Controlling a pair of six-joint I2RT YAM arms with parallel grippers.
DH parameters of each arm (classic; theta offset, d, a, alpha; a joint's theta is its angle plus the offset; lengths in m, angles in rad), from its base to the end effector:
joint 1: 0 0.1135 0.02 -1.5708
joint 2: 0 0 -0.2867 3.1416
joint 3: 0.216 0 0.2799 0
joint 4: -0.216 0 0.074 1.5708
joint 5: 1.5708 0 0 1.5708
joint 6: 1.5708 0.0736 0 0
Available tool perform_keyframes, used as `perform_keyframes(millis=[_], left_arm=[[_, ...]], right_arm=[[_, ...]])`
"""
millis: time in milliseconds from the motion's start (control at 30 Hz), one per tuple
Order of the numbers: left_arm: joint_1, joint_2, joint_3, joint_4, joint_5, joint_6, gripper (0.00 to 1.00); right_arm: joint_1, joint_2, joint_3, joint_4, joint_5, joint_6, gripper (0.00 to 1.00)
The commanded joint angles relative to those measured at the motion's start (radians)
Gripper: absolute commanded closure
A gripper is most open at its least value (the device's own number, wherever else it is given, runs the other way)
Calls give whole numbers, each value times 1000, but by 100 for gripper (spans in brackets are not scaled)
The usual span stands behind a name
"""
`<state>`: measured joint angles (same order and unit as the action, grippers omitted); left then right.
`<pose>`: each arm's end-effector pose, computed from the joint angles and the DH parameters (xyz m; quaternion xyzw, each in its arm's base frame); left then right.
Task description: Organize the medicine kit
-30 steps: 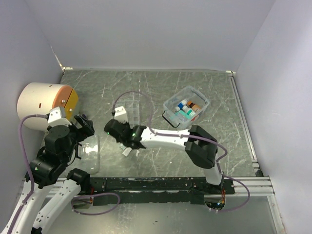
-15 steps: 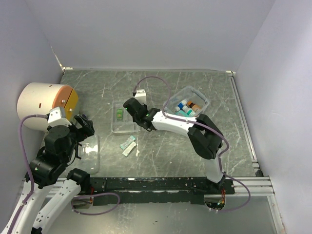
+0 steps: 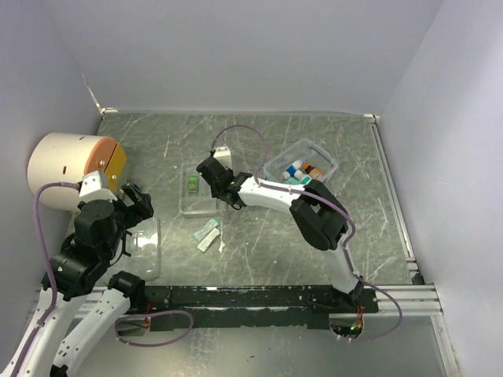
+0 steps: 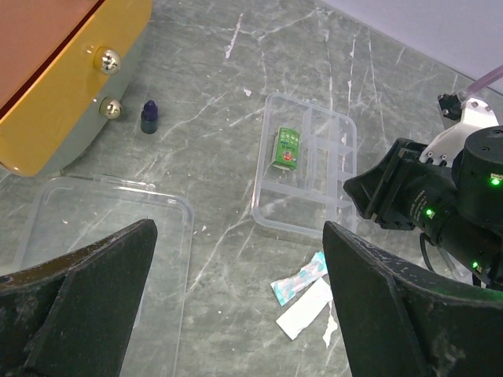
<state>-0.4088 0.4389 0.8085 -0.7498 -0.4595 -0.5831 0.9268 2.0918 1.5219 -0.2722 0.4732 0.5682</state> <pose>0.1265 -0.0192 0.3381 -0.1974 0.7920 -0.0940 0.5700 0.3379 0.3942 0.1611 -0.0798 0.9087 0.0749 0.4029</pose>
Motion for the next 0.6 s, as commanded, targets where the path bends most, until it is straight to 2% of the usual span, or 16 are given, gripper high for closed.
perform_keyframes(millis=[0,567], left_arm=[[7,12,14,18,16,15,2],[7,26,14,14,13,14,2]], right_arm=[[-6,20,29,-1,-12,-13,75],[-11,17,0,28,-39,-21,75]])
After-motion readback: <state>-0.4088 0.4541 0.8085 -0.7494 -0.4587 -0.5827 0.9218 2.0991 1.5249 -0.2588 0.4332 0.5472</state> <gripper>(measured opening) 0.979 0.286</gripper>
